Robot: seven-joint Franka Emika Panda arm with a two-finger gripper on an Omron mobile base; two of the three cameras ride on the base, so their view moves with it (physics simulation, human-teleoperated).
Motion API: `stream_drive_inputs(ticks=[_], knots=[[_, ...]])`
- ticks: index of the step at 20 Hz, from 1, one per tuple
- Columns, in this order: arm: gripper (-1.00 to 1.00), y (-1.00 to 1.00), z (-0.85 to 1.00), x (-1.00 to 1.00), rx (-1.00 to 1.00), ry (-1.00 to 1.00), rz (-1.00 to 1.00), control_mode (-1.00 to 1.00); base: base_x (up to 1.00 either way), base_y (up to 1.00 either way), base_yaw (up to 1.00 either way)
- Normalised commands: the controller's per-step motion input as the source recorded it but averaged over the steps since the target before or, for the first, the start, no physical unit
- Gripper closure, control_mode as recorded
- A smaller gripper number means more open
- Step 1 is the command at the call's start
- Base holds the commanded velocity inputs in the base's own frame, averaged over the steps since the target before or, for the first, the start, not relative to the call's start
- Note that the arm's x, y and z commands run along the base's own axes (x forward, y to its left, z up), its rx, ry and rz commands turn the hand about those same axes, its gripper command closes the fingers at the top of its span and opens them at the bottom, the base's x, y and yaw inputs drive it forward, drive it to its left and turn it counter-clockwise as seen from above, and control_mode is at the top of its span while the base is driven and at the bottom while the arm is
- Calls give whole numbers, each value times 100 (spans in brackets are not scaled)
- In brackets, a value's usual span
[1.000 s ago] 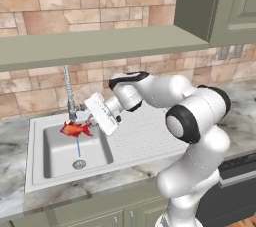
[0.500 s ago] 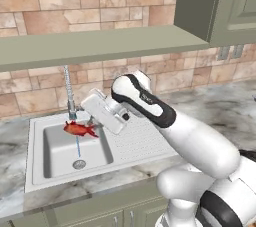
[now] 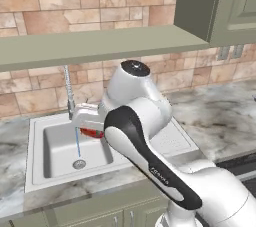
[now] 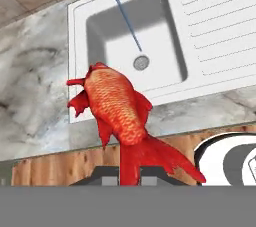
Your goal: Take the fish out of the fridge, briefly rinse it in the sink, and place it on the tray next to the sink.
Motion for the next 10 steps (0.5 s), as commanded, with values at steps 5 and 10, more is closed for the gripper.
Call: stream_drive_inputs(ticks=[5,10], knots=[[100,-61,57,-84,-41,-71,-13,-100,0,0,0],[100,-23,-5,-32,-4,-36,-1,-100,0,0,0]])
